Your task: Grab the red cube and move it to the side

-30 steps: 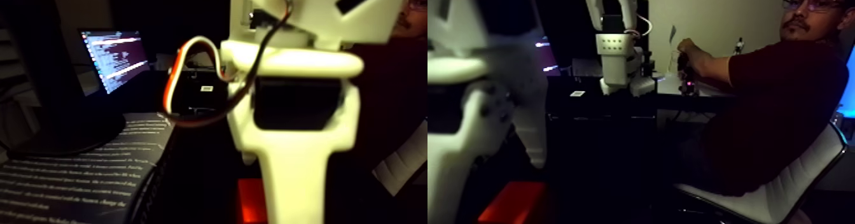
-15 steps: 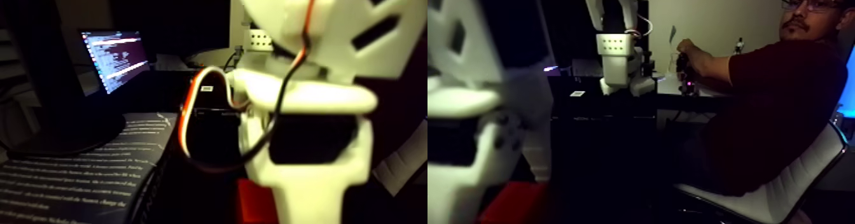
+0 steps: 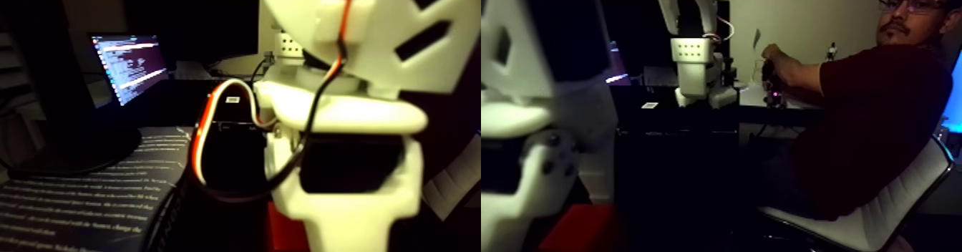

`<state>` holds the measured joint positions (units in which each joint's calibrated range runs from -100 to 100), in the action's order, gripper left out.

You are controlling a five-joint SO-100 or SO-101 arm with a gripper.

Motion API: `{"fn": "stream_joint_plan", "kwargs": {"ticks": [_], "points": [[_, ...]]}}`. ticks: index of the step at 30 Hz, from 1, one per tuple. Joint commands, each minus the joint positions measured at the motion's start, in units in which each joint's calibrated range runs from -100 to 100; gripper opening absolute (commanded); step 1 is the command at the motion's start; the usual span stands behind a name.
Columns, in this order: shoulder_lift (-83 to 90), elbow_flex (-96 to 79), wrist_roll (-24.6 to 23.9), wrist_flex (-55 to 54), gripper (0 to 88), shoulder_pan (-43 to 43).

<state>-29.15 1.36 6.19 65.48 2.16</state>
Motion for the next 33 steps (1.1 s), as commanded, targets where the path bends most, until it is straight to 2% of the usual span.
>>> {"fn": "stream_joint_plan", "kwargs": {"ticks": [1, 6, 12, 19, 33], "points": [[0.2, 1.8, 0.1, -0.4, 46.9, 0.6], [0.2, 1.6, 0.1, -0.4, 45.6, 0.7], [0.2, 1.5, -0.1, -0.4, 27.3, 0.7], [0.2, 1.4, -0.7, -0.2, 12.6, 0.7], [0.5, 0.5, -2.3, 0.5, 12.1, 0.6]]}}
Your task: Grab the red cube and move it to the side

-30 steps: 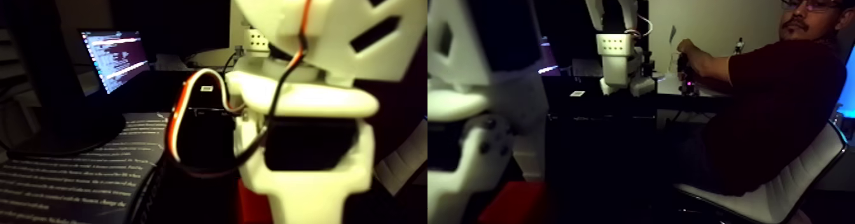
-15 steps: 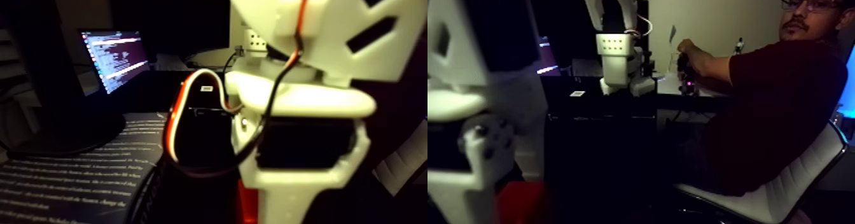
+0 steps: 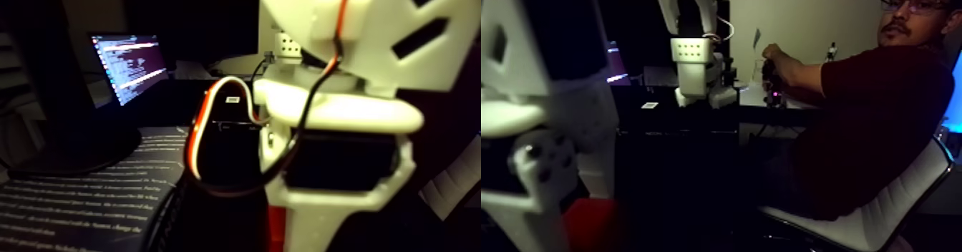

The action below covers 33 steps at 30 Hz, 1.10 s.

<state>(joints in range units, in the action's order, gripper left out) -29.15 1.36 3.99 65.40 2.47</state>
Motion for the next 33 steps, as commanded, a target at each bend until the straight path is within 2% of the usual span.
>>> {"fn": "stream_joint_plan", "kwargs": {"ticks": [1, 11, 28, 33], "points": [[0.6, 0.1, -0.1, 0.5, 12.1, 0.3], [5.8, -1.8, -0.1, 2.3, 12.7, 0.1], [27.2, -5.0, 0.6, 15.8, 12.7, 1.7], [34.4, -10.6, 5.2, 18.3, 12.7, 5.9]]}}
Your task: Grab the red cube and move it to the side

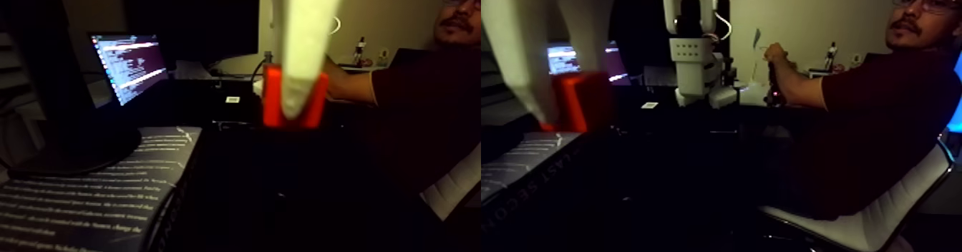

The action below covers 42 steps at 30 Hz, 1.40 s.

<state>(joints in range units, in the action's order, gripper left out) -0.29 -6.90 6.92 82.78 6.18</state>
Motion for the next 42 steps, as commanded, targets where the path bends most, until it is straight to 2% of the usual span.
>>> {"fn": "stream_joint_plan", "kwargs": {"ticks": [1, 6, 10, 23, 26, 42], "points": [[6.9, -4.2, 3.5, 0.3, 12.7, 3.1], [13.7, -14.6, 7.8, -5.2, 12.7, 8.0], [18.6, -21.1, 8.3, -12.1, 12.7, 10.8], [30.8, -32.0, 9.9, -18.8, 12.7, 16.6], [29.7, -32.5, 10.0, -21.7, 12.7, 18.6], [9.5, -23.4, 10.0, -21.5, 12.8, 20.7]]}}
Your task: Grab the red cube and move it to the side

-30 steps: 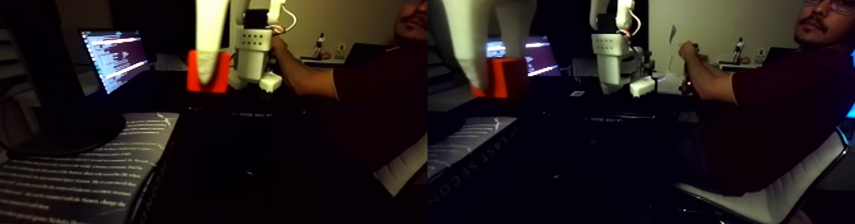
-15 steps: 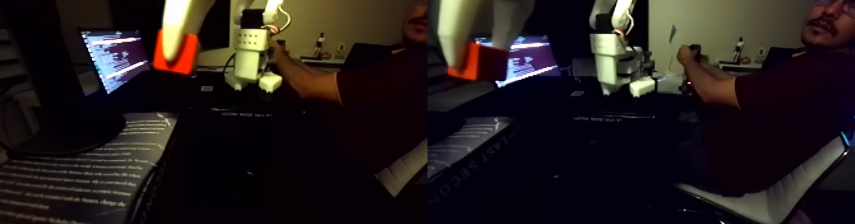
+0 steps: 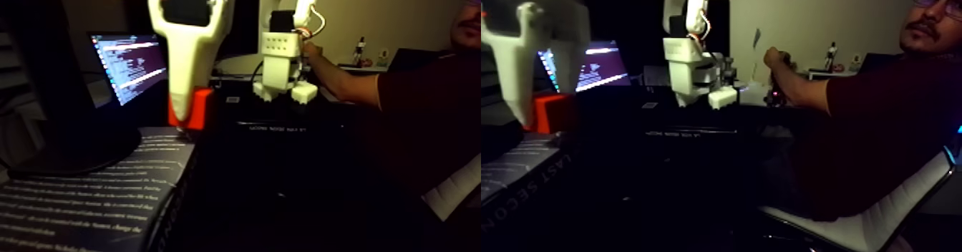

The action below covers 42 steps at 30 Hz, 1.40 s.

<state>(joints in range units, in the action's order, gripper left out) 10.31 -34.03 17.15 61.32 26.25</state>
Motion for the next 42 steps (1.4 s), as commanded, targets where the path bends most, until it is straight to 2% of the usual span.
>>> {"fn": "stream_joint_plan", "kwargs": {"ticks": [1, 4, 9, 13, 23, 42], "points": [[-1.8, 4.6, -0.2, 0.1, 12.8, 0.7], [-4.5, 8.0, -0.2, 1.9, 12.8, 0.6], [-9.2, 20.7, -0.2, 13.4, 12.8, -0.1], [-13.2, 28.2, -0.3, 17.6, 12.8, 0.3], [-21.7, 29.4, -1.0, 13.1, 12.8, 1.0], [-23.6, 29.4, -1.1, 9.1, 12.8, 2.5]]}}
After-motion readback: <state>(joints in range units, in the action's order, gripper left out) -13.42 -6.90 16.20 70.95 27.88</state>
